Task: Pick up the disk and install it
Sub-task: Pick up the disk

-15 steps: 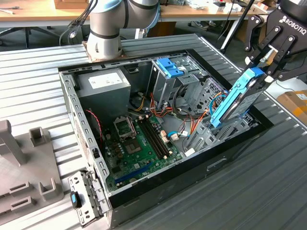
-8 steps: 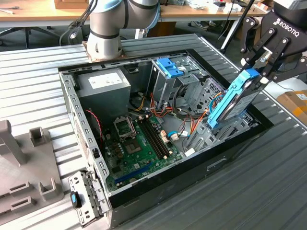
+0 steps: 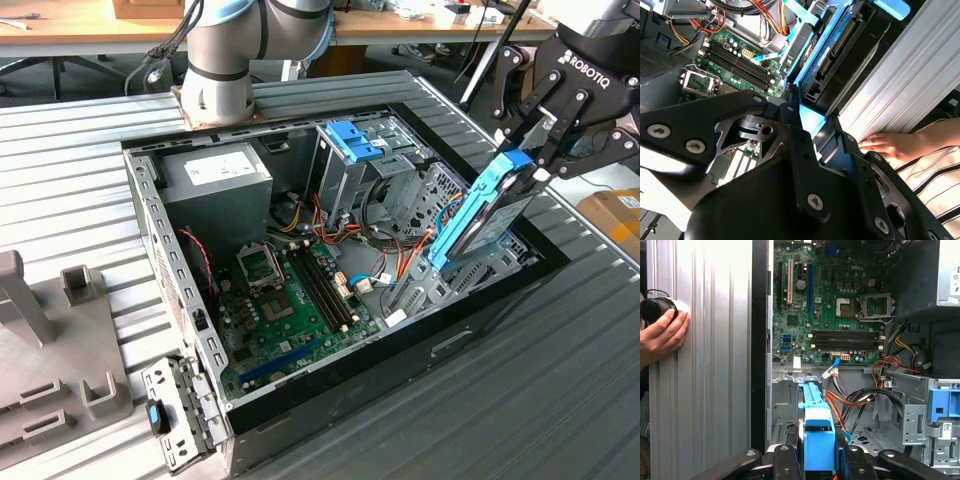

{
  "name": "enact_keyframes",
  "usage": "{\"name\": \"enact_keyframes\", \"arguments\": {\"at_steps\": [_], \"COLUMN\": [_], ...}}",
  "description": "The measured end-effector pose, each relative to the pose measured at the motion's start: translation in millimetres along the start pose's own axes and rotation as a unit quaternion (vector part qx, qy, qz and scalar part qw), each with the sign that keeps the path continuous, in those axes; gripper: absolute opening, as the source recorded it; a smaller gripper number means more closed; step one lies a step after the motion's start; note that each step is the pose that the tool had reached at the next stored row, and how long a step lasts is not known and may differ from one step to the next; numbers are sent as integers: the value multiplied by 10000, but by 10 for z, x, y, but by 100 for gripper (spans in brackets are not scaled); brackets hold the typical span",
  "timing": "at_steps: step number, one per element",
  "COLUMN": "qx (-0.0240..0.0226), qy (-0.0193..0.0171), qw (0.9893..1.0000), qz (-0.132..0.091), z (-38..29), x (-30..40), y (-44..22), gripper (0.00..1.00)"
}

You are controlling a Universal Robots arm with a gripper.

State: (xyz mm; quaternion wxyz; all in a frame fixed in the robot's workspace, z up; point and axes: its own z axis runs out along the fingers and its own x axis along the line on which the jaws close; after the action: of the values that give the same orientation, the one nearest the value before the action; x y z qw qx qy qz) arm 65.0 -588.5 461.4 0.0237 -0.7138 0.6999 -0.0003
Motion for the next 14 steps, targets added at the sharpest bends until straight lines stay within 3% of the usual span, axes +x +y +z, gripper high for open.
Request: {"name": "enact_keyframes", "arguments": {"at_steps": [2,6,14], "qx": [0,2,2], "qy": [-3,-14,-2], "qw": [10000,10000,10000], "qz": [0,0,0], "z": [4,17,29], "x": [-6,-94,-99], "y": [0,-1,-1], "gripper": [36,36,36]}}
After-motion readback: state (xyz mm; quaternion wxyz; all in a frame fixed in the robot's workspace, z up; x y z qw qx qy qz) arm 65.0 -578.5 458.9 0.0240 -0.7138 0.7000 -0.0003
